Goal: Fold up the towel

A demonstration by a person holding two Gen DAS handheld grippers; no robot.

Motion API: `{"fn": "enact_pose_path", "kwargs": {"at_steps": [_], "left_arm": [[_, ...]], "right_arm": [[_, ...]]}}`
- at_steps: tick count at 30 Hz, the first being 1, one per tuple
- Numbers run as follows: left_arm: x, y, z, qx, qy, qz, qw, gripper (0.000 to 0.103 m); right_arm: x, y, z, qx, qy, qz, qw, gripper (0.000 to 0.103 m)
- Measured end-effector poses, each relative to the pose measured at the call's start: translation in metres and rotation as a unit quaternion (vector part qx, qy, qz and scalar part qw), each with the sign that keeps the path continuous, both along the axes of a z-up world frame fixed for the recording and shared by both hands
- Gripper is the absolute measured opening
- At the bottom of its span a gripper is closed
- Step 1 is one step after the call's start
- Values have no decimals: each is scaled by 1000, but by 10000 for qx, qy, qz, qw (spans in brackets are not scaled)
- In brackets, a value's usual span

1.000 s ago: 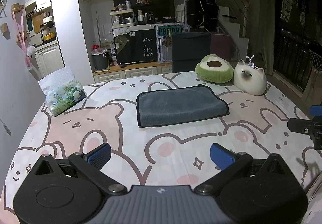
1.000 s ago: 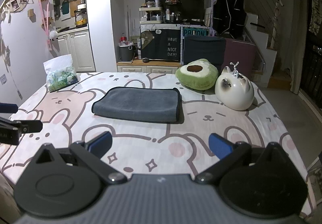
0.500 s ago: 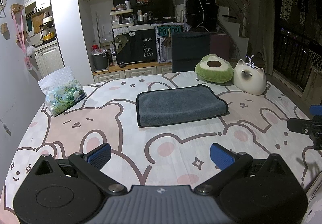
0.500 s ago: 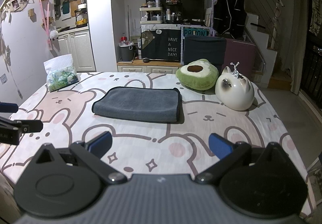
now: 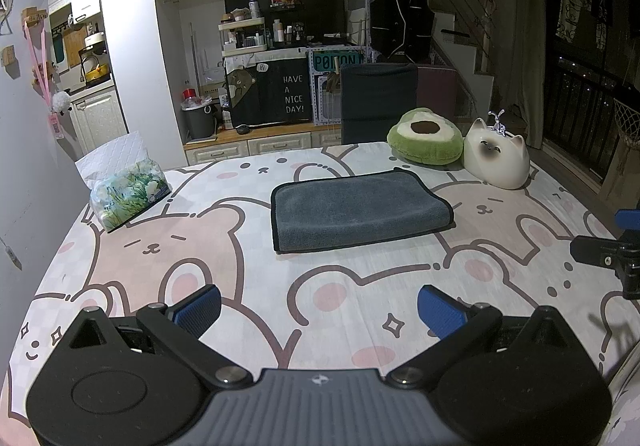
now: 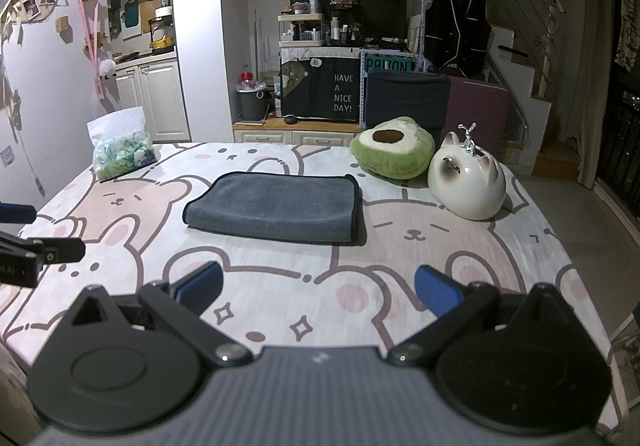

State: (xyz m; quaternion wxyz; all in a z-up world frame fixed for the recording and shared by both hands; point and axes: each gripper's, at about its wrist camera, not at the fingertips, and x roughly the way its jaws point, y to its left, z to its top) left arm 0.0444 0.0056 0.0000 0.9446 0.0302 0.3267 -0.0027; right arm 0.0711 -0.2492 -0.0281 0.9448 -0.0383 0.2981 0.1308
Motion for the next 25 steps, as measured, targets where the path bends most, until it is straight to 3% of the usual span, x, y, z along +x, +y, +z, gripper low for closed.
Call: {"fn": "enact_pose_path", "kwargs": {"at_steps": [25], "left_arm": [[-1,5,-3,21,12,18,10000,103]], "right_arm": [[-1,0,0,-3,0,9,10000,103]]}}
